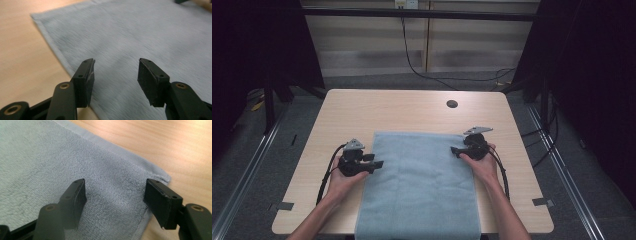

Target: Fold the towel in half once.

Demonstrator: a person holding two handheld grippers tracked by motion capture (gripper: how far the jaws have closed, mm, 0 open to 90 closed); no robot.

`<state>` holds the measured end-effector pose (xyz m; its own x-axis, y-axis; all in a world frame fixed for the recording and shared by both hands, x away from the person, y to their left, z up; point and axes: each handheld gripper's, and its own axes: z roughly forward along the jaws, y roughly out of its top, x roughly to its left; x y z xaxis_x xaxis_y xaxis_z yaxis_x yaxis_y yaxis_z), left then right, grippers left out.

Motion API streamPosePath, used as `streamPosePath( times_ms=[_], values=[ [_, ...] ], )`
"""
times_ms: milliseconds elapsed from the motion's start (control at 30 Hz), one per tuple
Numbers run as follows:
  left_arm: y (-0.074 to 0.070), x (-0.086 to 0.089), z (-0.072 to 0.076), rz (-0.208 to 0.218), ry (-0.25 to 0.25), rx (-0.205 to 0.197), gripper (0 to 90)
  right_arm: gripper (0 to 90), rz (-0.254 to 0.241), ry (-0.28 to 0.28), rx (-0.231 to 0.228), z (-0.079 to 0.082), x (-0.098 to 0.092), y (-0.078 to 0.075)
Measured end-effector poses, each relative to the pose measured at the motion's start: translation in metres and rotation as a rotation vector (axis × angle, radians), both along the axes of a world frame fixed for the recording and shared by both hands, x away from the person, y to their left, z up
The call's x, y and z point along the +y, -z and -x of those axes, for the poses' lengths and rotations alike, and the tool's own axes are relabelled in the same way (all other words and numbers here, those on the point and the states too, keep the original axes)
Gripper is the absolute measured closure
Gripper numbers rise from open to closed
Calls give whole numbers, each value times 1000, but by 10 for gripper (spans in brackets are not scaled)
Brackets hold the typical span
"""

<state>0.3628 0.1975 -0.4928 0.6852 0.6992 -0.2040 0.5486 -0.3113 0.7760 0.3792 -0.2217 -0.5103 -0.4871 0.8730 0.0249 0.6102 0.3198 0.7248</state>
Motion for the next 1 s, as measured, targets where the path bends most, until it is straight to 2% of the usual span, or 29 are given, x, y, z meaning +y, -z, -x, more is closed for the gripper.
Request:
streamPosePath(
  times_ms=[33, 67, 100, 133, 167, 233, 267, 300, 367, 400, 433, 500, 600, 633, 667, 700, 733, 767, 833, 867, 933, 1000],
  values=[
    [-2, 0, -7, 37, 7, 26, 474, 377, -8, -1, -5, 0, 0, 0],
    [-3, -1, -12, 25, -3, 15, 473, 448, -13, -1, -8, 1, 1, 0],
    [-4, -3, -17, -10, -11, 1, 469, 548, -17, -19, -12, 3, 1, 0],
    [-3, -5, -21, -5, -19, -3, 459, 613, -24, -30, -10, 5, 3, -1],
    [-1, -5, -27, -6, -27, 11, 455, 680, -26, -40, -11, 6, 4, -1],
    [7, -8, -35, -39, -37, 29, 416, 795, -53, -56, -1, 8, 6, -1],
    [12, -10, -37, -66, -50, 22, 415, 810, -57, -59, 2, 9, 7, -1],
    [15, -11, -39, -62, -59, 13, 403, 829, -57, -55, 0, 10, 7, -1],
    [15, -11, -43, -44, -69, 6, 379, 836, -75, -44, -4, 12, 8, 1],
    [15, -14, -46, -60, -59, 12, 361, 837, -76, -43, -8, 12, 8, 1],
    [15, -15, -48, -81, -55, -2, 359, 838, -65, -48, -5, 12, 9, 0],
    [16, -18, -51, -84, -50, -8, 358, 838, -55, -52, -4, 12, 10, 0],
    [17, -29, -48, -186, -11, -71, 359, 837, -58, -56, -9, 12, 9, 0],
    [16, -29, -46, -180, 10, -68, 461, 836, -61, -51, -10, 13, 9, 0],
    [15, -28, -44, -174, 25, -69, 461, 836, -61, -51, -10, 13, 9, 0],
    [16, -28, -41, -175, 33, -82, 514, 836, -62, -47, -7, 14, 10, 0],
    [16, -27, -38, -168, 59, -92, 587, 836, -62, -50, -18, 14, 11, 1],
    [15, -28, -34, -181, 74, -102, 676, 836, -61, -53, -18, 15, 11, 1],
    [14, -29, -31, -171, 76, -83, 780, 836, -57, -56, -10, 16, 13, 0],
    [14, -28, -30, -170, 72, -70, 804, 837, -61, -57, -4, 16, 14, 0],
    [15, -25, -29, -132, 64, -55, 835, 837, -80, -62, 14, 16, 14, -1],
    [15, -22, -30, -96, 59, -22, 840, 840, -92, -73, 32, 15, 11, -3]
  ],
)
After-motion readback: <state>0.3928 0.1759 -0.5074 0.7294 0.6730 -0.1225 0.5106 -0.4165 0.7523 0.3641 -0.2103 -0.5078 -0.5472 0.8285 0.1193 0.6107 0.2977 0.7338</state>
